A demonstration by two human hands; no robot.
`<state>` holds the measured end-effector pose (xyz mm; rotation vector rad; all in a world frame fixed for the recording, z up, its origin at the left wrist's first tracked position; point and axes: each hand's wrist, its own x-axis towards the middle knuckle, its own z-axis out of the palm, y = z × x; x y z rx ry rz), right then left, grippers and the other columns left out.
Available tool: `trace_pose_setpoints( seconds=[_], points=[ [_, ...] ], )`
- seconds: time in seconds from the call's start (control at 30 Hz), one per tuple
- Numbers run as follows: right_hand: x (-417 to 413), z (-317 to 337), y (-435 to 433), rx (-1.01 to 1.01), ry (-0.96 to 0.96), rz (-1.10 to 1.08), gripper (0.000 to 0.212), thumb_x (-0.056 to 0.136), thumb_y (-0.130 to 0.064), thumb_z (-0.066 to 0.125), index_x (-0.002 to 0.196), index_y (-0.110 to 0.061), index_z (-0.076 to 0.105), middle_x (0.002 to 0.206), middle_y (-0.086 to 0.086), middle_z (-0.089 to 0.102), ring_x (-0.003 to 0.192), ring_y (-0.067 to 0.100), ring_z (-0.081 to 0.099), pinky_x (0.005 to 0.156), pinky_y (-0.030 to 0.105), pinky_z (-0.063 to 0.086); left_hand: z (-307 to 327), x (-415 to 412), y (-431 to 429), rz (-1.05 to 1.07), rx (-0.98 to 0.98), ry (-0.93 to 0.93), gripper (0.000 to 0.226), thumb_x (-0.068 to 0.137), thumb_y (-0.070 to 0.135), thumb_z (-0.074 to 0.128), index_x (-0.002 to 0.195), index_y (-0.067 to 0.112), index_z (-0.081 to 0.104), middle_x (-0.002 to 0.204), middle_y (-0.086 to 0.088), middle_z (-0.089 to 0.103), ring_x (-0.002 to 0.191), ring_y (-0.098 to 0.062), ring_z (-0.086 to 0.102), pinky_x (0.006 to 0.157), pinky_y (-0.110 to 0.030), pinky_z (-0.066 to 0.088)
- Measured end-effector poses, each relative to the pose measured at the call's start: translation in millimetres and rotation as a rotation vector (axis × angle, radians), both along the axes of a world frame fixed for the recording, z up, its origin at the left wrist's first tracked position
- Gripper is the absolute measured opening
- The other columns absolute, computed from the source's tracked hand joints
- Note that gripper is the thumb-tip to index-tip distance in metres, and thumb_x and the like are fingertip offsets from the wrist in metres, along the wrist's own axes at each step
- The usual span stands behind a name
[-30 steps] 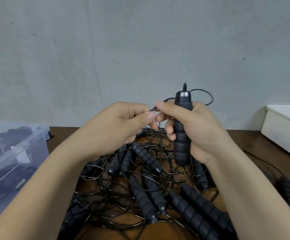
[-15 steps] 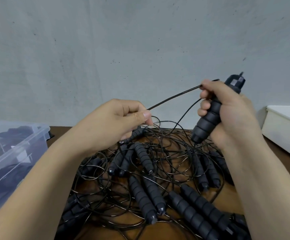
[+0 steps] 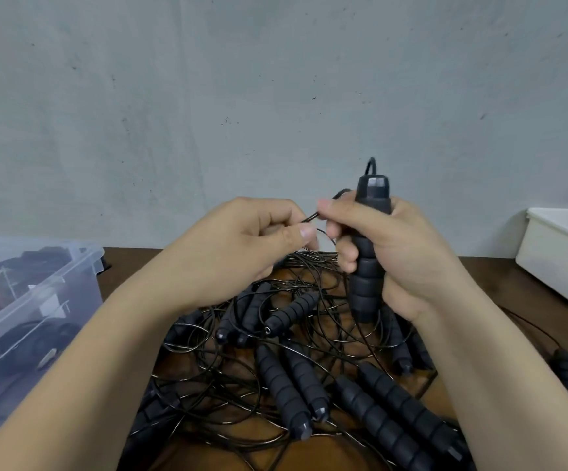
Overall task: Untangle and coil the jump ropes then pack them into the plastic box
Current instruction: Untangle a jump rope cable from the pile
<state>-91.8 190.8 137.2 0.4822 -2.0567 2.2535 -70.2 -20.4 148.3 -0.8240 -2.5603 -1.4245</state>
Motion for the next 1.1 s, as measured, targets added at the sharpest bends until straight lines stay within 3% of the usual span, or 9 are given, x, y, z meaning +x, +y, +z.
trace_pose_setpoints(
  seconds=[0.13,0.27,0.33,0.43,0.57,0.73,0.9,1.1],
  points=[
    [-3.3,10.6,16.9,-0.234,0.057,-0.152,0.018,0.094,-0.013,0.077,0.084,-0.014,0.062,0.071,0.001,0.062,0.051,0.011,0.046,0.048,0.023,0.041,1.6,-0.5,-1.3,0.020,0.001,0.007,0.025,0.107,0.038,0.057,0.095,0.026,0.075,0.056,0.005,0.040,0.055,-0.021,0.034,0.053,-0.031,0.028],
    [-6.3,14.3,28.4,-0.377,0.068,-0.219,0.012,0.097,-0.016,0.075,0.095,-0.010,0.065,0.074,0.001,0.062,0.054,0.010,0.047,0.049,0.023,0.042,3.6,-2.0,-5.9,0.061,0.013,0.054,0.026,0.107,0.040,0.057,0.096,0.025,0.076,0.058,0.003,0.038,0.054,-0.017,0.035,0.056,-0.032,0.030],
    [-7.0,12.2,26.0,-0.339,0.049,-0.183,0.016,0.097,-0.023,0.076,0.100,-0.010,0.068,0.076,0.001,0.065,0.054,0.011,0.048,0.049,0.023,0.042,3.5,-2.8,-6.4,0.063,0.047,0.069,0.026,0.107,0.039,0.056,0.097,0.023,0.075,0.061,-0.001,0.036,0.055,-0.019,0.035,0.061,-0.038,0.031],
    [-4.1,6.9,15.3,-0.176,0.009,-0.072,0.031,0.093,-0.033,0.078,0.108,-0.006,0.073,0.078,0.002,0.067,0.054,0.012,0.048,0.049,0.023,0.043,2.6,-0.5,-2.0,0.026,0.038,0.069,0.025,0.107,0.036,0.056,0.098,0.022,0.075,0.060,0.000,0.038,0.053,-0.017,0.036,0.058,-0.032,0.032],
    [3.1,-0.9,-1.3,0.021,0.049,-0.007,0.029,0.095,-0.025,0.078,0.101,0.003,0.070,0.072,0.002,0.067,0.052,0.016,0.049,0.050,0.027,0.045,-0.6,2.4,4.8,-0.020,-0.020,0.036,0.027,0.106,0.042,0.057,0.099,0.024,0.075,0.062,-0.007,0.043,0.057,-0.021,0.039,0.059,-0.035,0.034],
    [0.8,5.6,9.2,-0.121,0.086,-0.153,0.019,0.094,-0.019,0.079,0.096,-0.006,0.065,0.073,0.003,0.067,0.053,0.014,0.050,0.050,0.025,0.044,0.7,0.7,-0.2,0.014,-0.045,0.007,0.030,0.107,0.041,0.055,0.094,0.021,0.072,0.058,-0.003,0.044,0.048,-0.010,0.035,0.050,-0.018,0.033],
    [-5.4,15.0,29.0,-0.343,0.069,-0.236,0.011,0.097,-0.018,0.076,0.092,-0.012,0.068,0.072,0.000,0.063,0.054,0.010,0.048,0.050,0.022,0.042,1.9,-2.3,-5.8,0.053,-0.045,0.004,0.030,0.107,0.041,0.055,0.093,0.022,0.073,0.056,0.005,0.042,0.054,-0.015,0.039,0.061,-0.031,0.034],
    [-4.4,7.4,15.0,-0.166,-0.041,-0.057,0.027,0.093,-0.030,0.077,0.104,-0.008,0.069,0.072,0.001,0.064,0.051,0.011,0.048,0.046,0.023,0.042,0.6,-4.0,-3.7,0.038,-0.008,-0.001,0.030,0.109,0.038,0.054,0.093,0.020,0.073,0.057,0.007,0.039,0.054,-0.015,0.038,0.060,-0.033,0.034]
  ],
)
